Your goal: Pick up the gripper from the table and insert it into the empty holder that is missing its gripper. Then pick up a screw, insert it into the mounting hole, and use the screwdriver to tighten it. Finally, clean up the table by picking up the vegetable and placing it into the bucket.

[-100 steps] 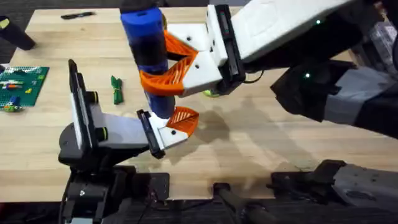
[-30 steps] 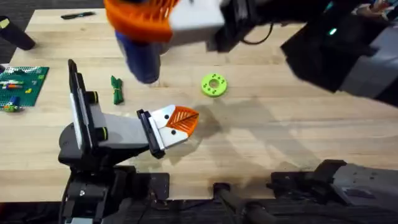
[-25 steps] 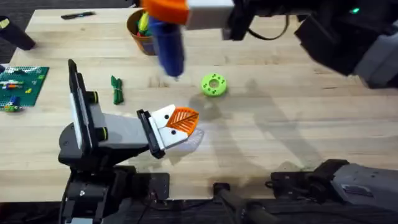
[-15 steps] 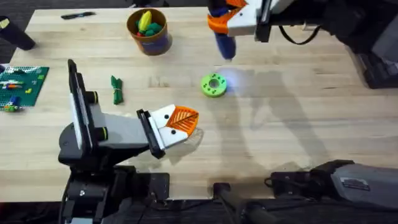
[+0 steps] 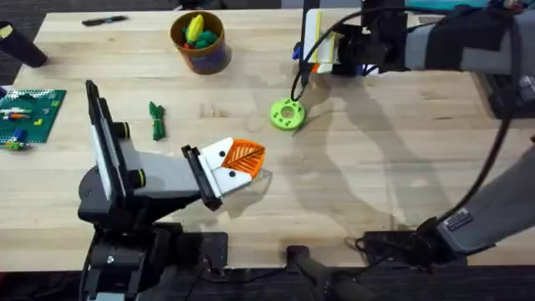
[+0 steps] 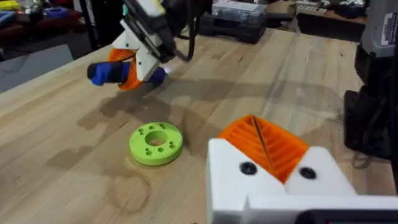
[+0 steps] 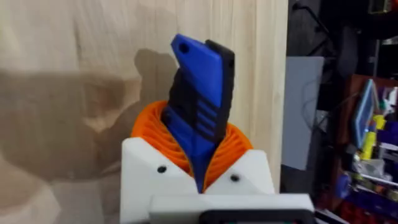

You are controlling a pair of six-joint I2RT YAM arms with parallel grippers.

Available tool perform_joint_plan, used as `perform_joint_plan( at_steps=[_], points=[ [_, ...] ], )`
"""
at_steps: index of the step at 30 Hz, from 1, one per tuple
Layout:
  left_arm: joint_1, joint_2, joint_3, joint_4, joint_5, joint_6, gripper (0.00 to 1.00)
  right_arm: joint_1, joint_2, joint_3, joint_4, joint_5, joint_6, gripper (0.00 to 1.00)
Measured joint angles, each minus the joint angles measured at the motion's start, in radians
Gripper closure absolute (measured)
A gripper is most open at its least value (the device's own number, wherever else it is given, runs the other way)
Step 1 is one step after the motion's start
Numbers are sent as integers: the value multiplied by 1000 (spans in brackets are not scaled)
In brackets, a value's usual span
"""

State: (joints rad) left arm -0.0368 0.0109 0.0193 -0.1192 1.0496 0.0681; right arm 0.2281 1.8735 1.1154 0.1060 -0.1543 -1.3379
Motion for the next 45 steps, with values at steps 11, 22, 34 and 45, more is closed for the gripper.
perform_joint_plan(
  at_steps=[11,22,34,45],
  points=[
    [0,0,0,0,0,0,995,-20,45,15,-2,37,-72,691],
    [0,0,0,0,0,6,164,8,-69,32,-170,35,301,8],
    [0,0,-2,28,-207,-78,16,-30,-513,32,-428,34,1023,7],
    [0,78,286,-385,-647,-215,15,-211,-597,32,-627,24,1522,8]
  ],
)
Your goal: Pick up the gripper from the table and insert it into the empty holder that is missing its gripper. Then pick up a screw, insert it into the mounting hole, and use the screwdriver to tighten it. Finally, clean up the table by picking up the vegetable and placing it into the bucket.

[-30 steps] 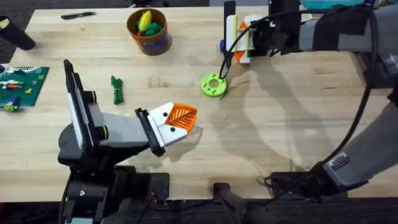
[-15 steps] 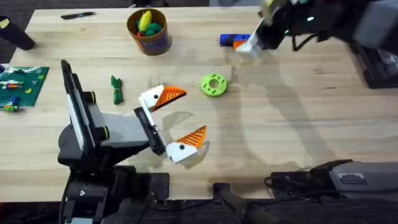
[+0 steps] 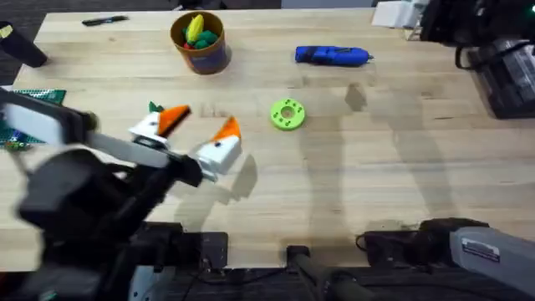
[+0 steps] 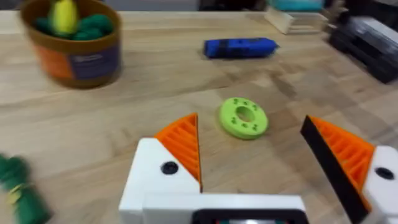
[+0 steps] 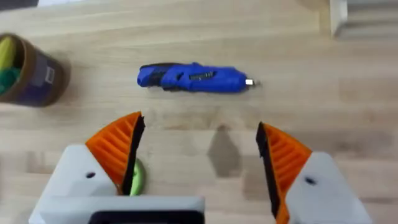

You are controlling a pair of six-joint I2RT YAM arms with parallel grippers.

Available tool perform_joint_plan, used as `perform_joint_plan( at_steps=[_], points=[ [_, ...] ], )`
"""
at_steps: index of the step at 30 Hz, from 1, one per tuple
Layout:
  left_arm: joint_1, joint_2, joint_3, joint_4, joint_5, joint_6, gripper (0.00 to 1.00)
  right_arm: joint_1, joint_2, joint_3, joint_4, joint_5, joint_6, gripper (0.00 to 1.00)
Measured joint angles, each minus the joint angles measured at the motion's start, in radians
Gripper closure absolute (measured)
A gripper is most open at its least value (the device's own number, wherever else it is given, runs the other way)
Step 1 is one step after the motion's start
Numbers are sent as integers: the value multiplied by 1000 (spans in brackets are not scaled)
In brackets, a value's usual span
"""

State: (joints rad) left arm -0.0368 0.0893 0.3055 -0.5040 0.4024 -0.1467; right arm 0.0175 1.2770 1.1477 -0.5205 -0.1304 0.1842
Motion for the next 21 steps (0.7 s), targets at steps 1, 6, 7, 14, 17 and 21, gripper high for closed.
perform_joint_plan(
  at_steps=[1,6,7,14,17,21],
  points=[
    [0,29,46,-29,-26,2,15,-9,0,0,-18,-7,32,8],
    [0,244,285,-204,-141,8,15,-21,0,0,-83,-29,112,8],
    [0,299,334,-249,-161,8,15,-20,0,0,-88,-32,111,8],
    [0,696,669,-539,-290,24,15,-21,0,0,-88,-43,107,8],
    [0,843,794,-558,-310,33,15,-20,-1,0,-102,-47,107,8],
    [0,964,859,-555,-325,37,15,-20,-1,0,-123,-50,80,8]
  ],
)
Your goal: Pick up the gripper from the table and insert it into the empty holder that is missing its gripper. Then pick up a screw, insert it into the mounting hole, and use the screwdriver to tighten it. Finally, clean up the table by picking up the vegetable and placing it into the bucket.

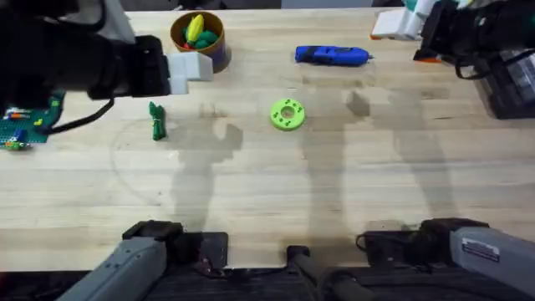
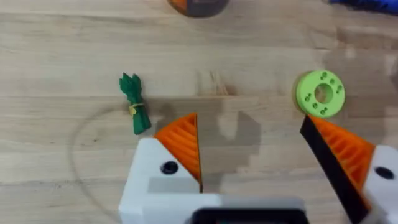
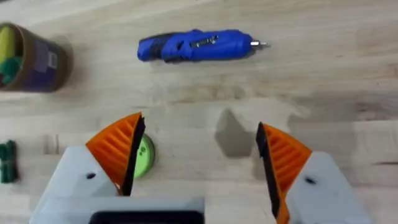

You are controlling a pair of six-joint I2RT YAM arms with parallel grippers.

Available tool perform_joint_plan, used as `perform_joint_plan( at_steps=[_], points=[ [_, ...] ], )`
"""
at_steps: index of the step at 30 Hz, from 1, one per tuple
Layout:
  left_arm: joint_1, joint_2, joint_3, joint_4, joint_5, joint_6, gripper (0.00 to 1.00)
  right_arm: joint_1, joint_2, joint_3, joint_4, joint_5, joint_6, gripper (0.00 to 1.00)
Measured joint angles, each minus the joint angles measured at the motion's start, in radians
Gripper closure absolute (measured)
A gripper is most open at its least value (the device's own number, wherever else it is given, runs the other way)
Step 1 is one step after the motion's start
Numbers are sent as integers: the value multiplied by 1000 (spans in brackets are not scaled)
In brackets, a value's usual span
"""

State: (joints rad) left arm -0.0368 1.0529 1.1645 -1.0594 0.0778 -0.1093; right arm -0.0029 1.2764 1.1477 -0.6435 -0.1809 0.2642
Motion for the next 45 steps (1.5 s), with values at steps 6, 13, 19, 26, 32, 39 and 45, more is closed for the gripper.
perform_joint_plan(
  at_steps=[6,13,19,26,32,39,45],
  points=[
    [110,199,2,-30,-59,-22,15,0,0,87,-359,63,-110,8],
    [237,380,2,-44,-126,-22,14,0,-1,140,-466,91,-175,9],
    [237,519,2,2,-131,-22,14,0,-1,140,-441,91,-186,8],
    [237,705,1,138,-135,-24,14,0,-1,140,-429,91,-187,8],
    [238,733,-4,182,-124,-23,14,0,-1,140,-429,91,-187,8],
    [242,734,-5,189,-98,-27,407,0,-1,140,-428,91,-187,8],
    [242,734,-4,196,-97,-31,986,0,-1,140,-428,91,-187,8]
  ],
)
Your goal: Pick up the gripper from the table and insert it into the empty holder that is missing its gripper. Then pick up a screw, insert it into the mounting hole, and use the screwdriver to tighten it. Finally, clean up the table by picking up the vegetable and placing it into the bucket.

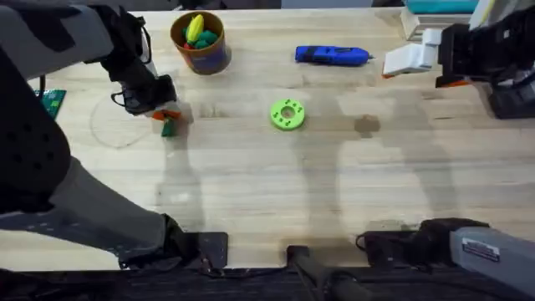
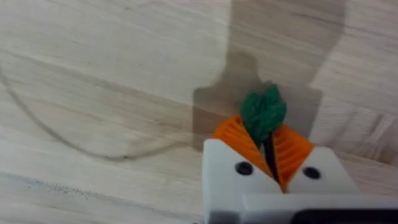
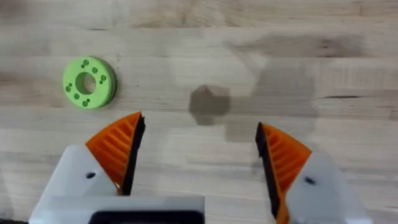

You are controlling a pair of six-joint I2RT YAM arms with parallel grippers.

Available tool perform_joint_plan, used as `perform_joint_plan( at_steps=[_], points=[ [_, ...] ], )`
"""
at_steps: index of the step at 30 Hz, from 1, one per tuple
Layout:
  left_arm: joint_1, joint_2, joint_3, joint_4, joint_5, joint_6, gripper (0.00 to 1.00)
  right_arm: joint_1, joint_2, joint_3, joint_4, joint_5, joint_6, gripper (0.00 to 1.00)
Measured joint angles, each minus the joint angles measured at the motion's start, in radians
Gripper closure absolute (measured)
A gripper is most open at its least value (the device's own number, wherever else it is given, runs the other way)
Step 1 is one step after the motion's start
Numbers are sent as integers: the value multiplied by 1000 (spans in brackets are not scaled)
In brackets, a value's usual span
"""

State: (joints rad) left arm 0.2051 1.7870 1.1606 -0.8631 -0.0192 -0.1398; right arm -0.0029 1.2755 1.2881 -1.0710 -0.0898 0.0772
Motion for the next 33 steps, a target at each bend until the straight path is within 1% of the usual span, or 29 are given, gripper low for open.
perform_joint_plan(
  at_steps=[5,10,13,16,18,21,24,29,33],
  points=[
    [0,0,1,-9,1,0,983,0,0,0,0,0,0,8],
    [5,0,29,-95,-24,1,983,0,0,0,0,0,0,9],
    [6,-18,85,-111,-21,1,983,0,0,0,0,0,0,8],
    [7,-77,175,-102,14,1,983,0,0,0,0,0,0,8],
    [7,-124,237,-71,53,1,983,0,0,0,0,0,0,8],
    [1,-174,306,22,111,0,983,0,0,0,1,0,0,9],
    [-21,-188,328,121,144,0,983,0,0,0,2,0,0,8],
    [-72,-146,328,243,171,0,984,0,0,0,2,0,0,8],
    [-108,-84,327,301,182,0,984,0,0,0,2,0,0,8]
  ],
)
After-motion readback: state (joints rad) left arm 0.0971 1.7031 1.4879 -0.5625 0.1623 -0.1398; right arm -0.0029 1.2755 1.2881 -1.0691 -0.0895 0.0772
